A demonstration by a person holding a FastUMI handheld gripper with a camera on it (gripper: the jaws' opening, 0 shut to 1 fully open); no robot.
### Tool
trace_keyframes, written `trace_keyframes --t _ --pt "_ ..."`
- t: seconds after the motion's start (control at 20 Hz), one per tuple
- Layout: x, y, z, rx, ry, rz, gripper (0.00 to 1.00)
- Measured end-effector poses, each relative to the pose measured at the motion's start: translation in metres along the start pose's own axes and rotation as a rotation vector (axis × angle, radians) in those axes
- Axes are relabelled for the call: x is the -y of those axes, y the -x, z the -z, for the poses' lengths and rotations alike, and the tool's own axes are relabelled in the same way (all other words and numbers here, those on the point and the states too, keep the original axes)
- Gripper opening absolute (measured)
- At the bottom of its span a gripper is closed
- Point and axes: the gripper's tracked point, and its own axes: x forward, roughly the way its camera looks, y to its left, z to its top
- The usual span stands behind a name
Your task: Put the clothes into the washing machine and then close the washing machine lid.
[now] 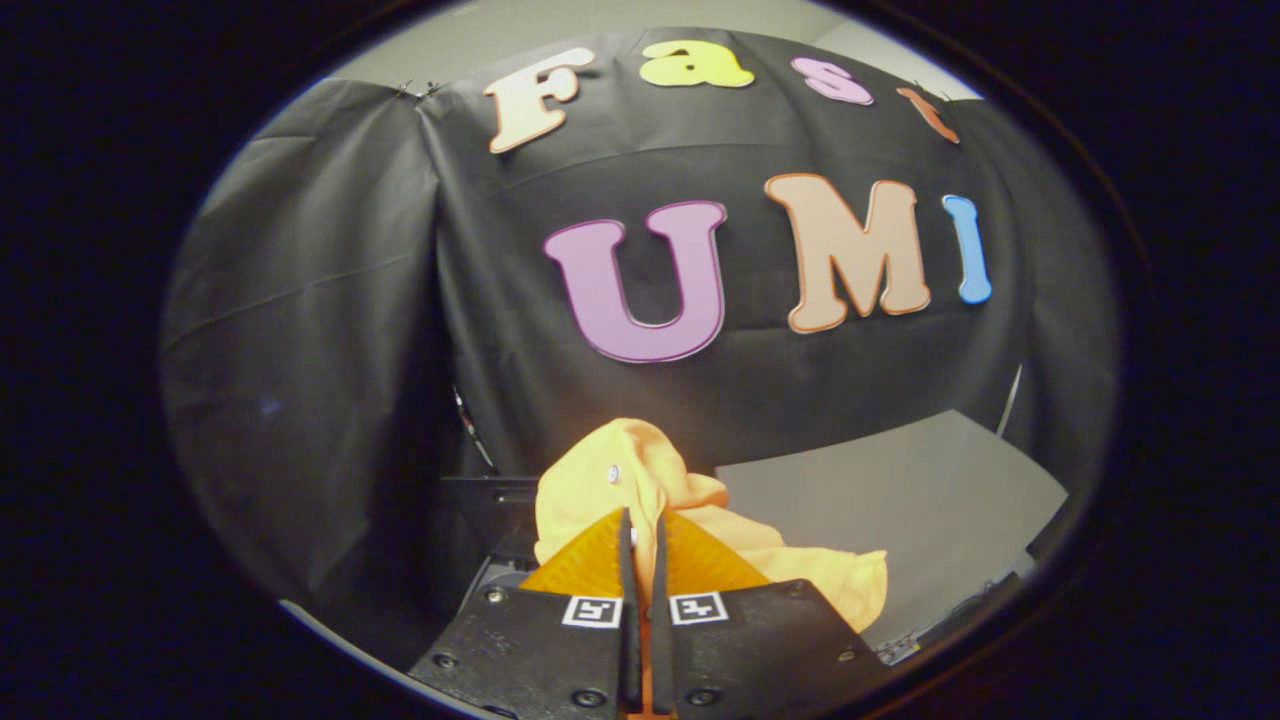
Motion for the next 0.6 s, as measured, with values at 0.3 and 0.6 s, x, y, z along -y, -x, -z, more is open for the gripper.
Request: trace_keyframes --t 0.3,0.6 --pt "-0.057 -0.041 0.068 -0.053 0.021 -0.017 0.03" --pt "-0.08 -0.09 0.149 -0.134 0.066 -0.032 0.04"
